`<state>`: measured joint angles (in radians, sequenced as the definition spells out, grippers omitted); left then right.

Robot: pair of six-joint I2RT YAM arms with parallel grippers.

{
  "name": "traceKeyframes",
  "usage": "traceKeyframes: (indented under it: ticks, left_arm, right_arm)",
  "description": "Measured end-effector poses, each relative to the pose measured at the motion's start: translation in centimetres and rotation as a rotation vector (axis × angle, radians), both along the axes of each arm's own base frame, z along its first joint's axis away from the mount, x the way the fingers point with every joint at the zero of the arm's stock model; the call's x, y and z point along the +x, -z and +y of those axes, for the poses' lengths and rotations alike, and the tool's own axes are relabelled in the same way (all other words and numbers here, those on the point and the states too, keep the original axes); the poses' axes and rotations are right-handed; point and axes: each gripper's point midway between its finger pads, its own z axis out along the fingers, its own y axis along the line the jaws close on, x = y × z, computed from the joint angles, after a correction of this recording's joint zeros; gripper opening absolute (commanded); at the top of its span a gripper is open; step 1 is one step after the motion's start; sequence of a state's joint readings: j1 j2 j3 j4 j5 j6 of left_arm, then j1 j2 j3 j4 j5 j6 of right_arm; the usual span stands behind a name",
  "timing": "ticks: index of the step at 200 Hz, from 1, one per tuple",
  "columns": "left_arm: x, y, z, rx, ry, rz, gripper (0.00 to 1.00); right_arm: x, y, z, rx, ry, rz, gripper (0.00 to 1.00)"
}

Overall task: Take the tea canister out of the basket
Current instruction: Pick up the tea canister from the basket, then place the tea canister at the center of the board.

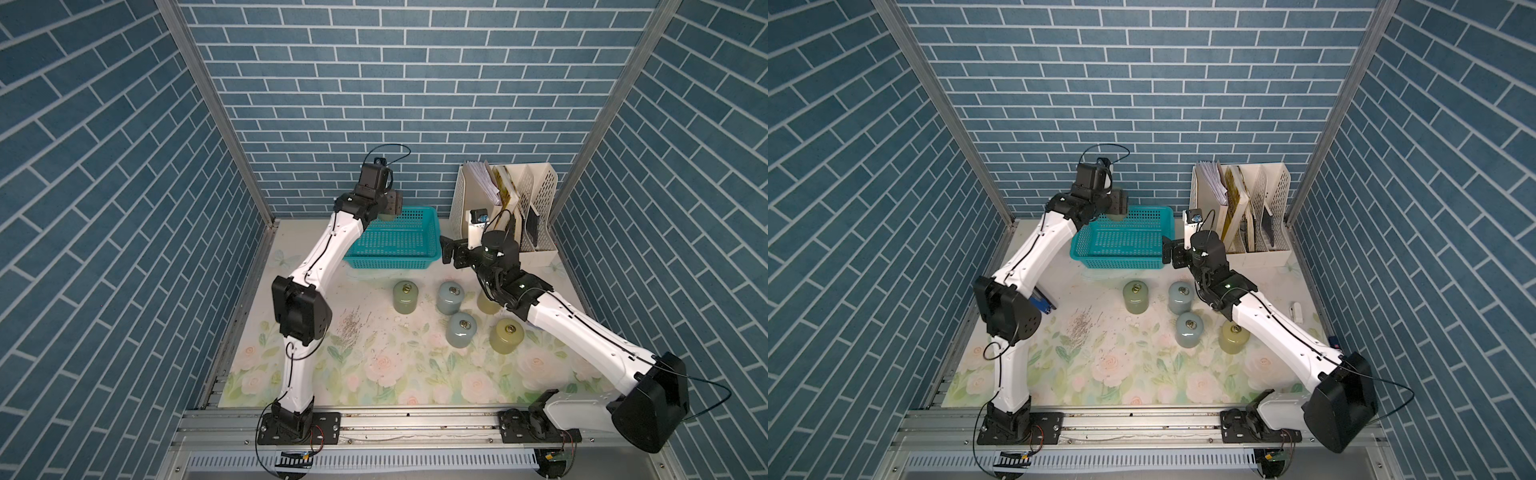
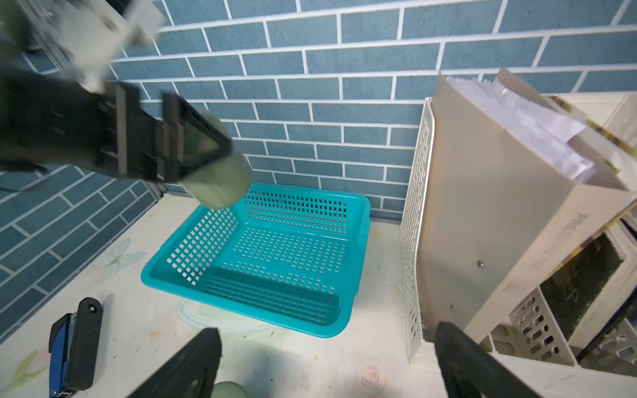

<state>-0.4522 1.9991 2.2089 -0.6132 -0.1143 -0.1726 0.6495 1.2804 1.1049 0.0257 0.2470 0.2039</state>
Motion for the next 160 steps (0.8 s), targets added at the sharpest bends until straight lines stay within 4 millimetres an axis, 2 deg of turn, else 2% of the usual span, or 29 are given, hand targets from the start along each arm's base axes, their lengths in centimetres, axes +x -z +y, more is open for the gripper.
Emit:
traceKeyframes:
  ticks: [6, 15, 27, 35, 49, 64, 82, 98, 121, 144, 160]
  left_arm:
    - [-1.5, -1.7, -0.3, -0.007, 0.007, -0.032, 0.13]
    - [-3.9, -3.2, -0.7, -0.009, 0.017, -0.062, 0.12]
    - [-7.5, -3.5, -1.5, -0.008, 0.04, -0.072, 0.11]
    - [-9.8, -2.8, -2.3, -0.019, 0.066, -0.063, 0.11]
    - [-13.7, 0.2, -3.7, -0.039, 0.119, -0.005, 0.1]
    - [-17.6, 4.7, -4.8, -0.033, 0.153, 0.091, 0.1]
    - [-21.8, 9.1, -5.5, -0.005, 0.167, 0.185, 0.11]
    - [-25.4, 11.0, -6.2, 0.005, 0.191, 0.216, 0.11]
    - [-29.6, 11.8, -7.9, -0.008, 0.249, 0.216, 0.13]
    - [-31.1, 12.2, -9.6, -0.014, 0.251, 0.197, 0.13]
    - [-31.0, 13.6, -10.0, 0.003, 0.229, 0.205, 0.13]
  right_arm:
    - [-0.1, -0.5, -0.3, 0.003, 0.002, -0.007, 1.0]
    - [0.1, -1.4, -0.9, 0.004, 0.009, -0.007, 1.0]
    - [0.9, -3.5, -2.1, 0.011, 0.031, -0.022, 1.0]
    - [1.5, -5.5, -2.9, 0.021, 0.045, -0.046, 1.0]
    - [2.0, -9.0, -4.3, 0.056, 0.055, -0.097, 1.0]
    - [2.3, -12.2, -5.4, 0.088, 0.049, -0.143, 1.0]
    - [2.4, -14.3, -6.1, 0.099, 0.031, -0.169, 1.0]
    - [2.3, -14.2, -5.8, 0.083, 0.0, -0.159, 1.0]
    - [2.1, -11.3, -5.2, 0.061, -0.038, -0.098, 1.0]
    - [1.4, -7.5, -5.1, 0.046, -0.056, -0.029, 1.0]
    - [0.9, -6.0, -5.2, 0.05, -0.058, 0.004, 1.0]
